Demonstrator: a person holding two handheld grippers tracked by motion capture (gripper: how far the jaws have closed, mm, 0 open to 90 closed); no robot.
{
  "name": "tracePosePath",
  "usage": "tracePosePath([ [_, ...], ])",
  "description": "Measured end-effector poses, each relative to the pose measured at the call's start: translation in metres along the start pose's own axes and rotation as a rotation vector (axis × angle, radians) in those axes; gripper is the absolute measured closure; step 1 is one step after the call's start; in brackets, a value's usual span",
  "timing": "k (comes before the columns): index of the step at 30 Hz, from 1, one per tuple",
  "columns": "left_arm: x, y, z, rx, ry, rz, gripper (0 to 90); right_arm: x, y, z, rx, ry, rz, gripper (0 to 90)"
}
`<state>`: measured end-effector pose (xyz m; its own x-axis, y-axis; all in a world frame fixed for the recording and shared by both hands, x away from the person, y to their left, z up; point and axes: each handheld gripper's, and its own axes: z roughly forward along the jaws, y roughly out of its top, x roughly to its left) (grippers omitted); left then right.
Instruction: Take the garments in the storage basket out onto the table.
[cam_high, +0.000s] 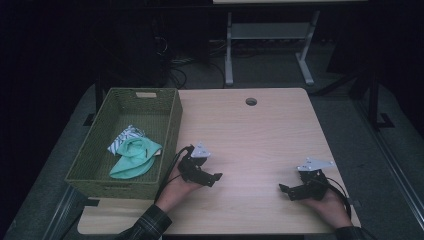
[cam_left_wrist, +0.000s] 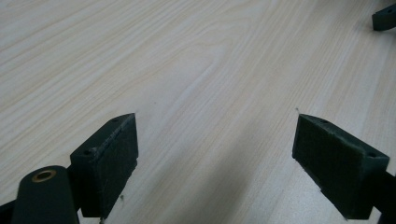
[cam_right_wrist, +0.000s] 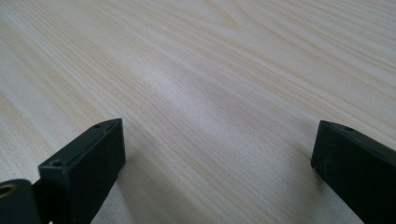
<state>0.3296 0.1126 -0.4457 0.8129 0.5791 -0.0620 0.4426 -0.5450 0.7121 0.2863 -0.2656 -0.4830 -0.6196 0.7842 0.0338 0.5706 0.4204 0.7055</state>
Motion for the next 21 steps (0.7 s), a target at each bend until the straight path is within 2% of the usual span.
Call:
tracePosePath([
  [21, -0.0004, 0.0080, -0.0098, -0.018, -0.019, -0.008, 13.9, 0.0003, 0.0000, -0.0001, 0.002, 0.000, 0.004, 2.5],
])
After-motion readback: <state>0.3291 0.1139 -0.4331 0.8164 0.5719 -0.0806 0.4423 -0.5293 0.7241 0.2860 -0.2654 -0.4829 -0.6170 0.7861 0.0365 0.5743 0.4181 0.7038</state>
